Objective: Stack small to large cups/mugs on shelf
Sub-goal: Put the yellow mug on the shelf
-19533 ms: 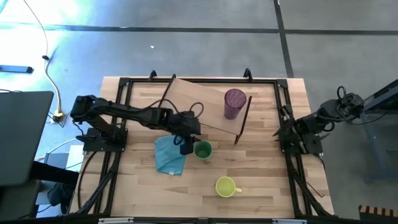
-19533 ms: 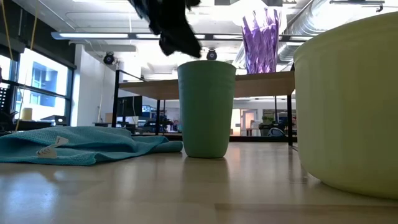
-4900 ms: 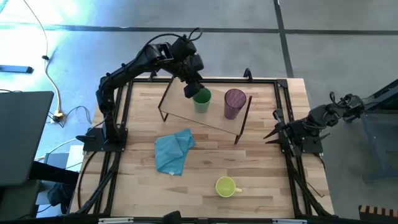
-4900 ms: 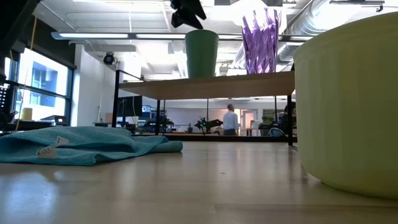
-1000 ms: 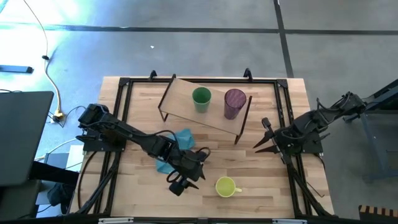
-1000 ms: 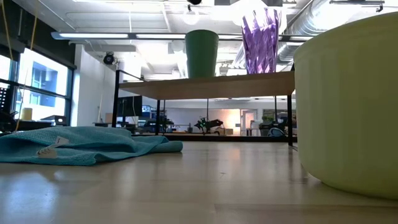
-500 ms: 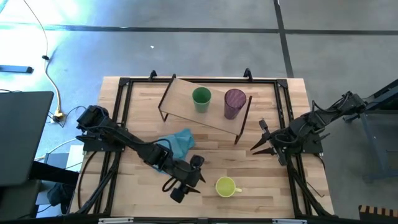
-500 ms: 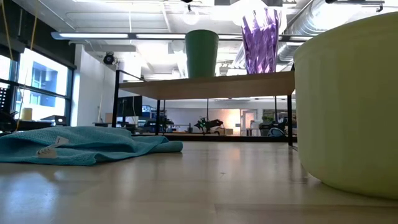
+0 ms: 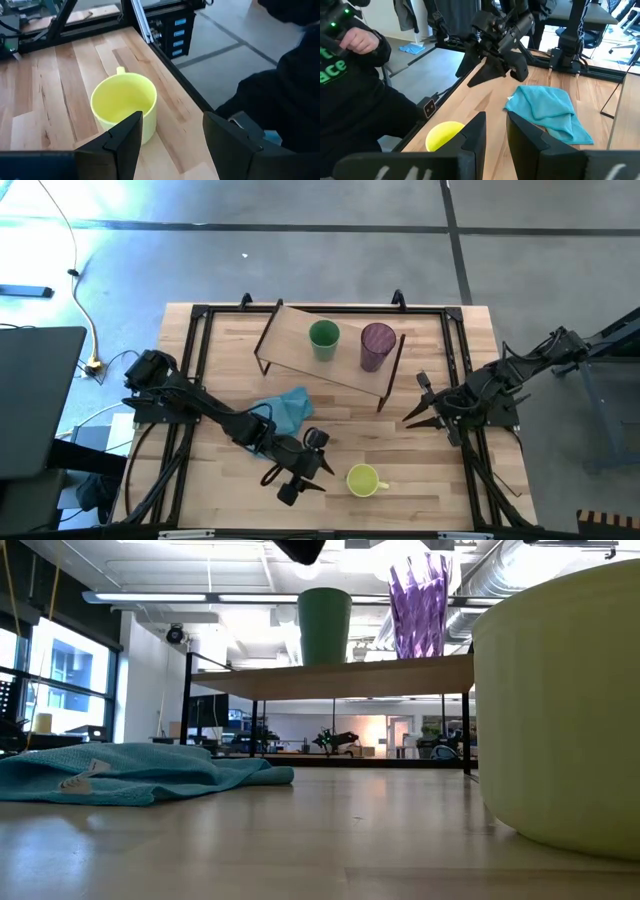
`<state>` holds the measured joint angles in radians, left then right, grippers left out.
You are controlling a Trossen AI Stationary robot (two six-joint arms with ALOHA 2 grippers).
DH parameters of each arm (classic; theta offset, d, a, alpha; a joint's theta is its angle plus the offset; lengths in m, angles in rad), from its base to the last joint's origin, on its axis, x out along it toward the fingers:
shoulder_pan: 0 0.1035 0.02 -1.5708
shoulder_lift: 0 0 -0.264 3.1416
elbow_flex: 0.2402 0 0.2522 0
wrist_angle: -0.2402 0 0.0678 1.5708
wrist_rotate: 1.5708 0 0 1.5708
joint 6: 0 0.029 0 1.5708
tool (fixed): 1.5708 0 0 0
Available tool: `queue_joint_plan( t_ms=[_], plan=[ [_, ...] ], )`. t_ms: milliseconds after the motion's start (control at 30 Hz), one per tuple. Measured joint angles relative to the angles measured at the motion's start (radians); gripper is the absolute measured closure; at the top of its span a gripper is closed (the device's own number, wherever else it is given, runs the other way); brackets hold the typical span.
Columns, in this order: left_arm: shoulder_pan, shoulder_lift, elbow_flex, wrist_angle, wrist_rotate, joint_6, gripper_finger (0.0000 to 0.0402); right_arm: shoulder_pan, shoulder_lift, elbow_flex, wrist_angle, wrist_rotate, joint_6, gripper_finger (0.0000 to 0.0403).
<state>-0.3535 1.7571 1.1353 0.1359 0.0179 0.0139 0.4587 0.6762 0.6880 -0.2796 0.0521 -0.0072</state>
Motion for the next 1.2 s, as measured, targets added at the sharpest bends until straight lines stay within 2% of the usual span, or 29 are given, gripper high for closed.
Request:
queue_joint_plan(
  t_ms=[233, 533, 700, 1200],
  plan=[
    [0.0, 0.008, -0.032, 0.021, -0.002, -0.015, 0.0204, 0.0, 0.042, 0.0, -0.011, -0.008, 0.139, 0.0336],
    [0.0, 0.008, -0.172, 0.14, -0.009, -0.09, 0.0204, 0.074, 0.163, 0.0, -0.004, 0.008, 0.262, 0.0336],
    [0.0, 0.008, -0.232, 0.213, -0.015, -0.12, 0.0204, 0.14, 0.205, 0.0, -0.004, 0.111, 0.324, 0.0336],
    [0.0, 0.008, -0.247, 0.209, -0.03, -0.128, 0.0204, 0.374, 0.336, 0.0, -0.012, 0.473, 0.516, 0.0336]
  ],
)
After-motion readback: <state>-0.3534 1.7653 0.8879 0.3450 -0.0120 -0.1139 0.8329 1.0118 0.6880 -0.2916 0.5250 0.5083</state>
